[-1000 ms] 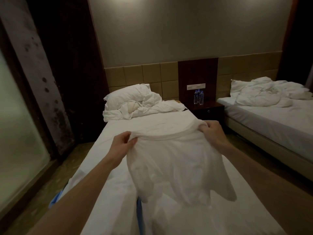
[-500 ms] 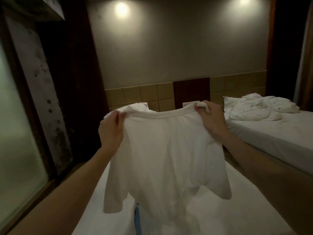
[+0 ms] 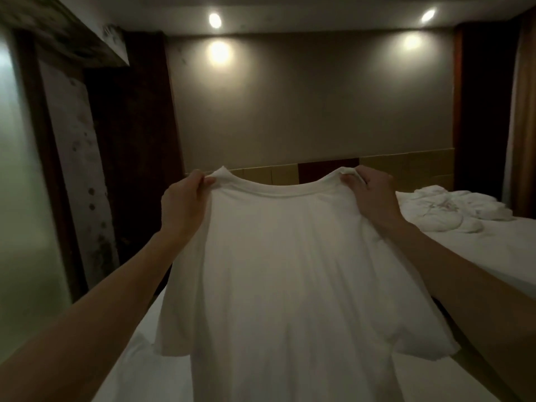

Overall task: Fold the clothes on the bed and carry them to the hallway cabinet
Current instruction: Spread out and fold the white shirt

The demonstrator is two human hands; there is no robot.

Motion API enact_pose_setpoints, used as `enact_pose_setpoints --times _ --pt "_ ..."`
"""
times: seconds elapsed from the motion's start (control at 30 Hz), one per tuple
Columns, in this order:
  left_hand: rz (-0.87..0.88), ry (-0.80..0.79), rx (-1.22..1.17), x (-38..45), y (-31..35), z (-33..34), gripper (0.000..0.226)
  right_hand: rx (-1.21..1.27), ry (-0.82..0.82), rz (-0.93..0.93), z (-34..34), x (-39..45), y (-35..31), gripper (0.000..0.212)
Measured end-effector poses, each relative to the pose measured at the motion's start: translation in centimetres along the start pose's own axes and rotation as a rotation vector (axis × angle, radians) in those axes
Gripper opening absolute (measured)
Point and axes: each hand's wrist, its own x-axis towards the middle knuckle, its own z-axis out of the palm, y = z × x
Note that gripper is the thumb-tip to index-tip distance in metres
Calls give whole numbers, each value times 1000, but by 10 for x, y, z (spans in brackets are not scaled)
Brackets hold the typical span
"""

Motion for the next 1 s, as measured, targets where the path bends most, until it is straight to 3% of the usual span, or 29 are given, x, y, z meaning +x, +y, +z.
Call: enact_pose_setpoints --times 0.3,0.43,0.57,0.67,0.83,1.0 --pt "72 -267 217 -24 -52 90 57 -493 -172 4 63 14 109 27" --pt "36 -402 233 -44 -87 162 35 -616 -216 -66 108 18 170 23" --pt "-163 -548 223 -91 -126 261 29 -613 -367 53 168 7 257 24" --pt "-384 -666 109 -143 -162 343 22 -543 -486 210 222 -15 326 17" --pt "-803 -734 -48 -247 -196 455 22 -534 -700 401 300 -79 443 7" --pt "-912 -736 -70 -326 -217 525 21 -528 -695 497 340 -135 527 22"
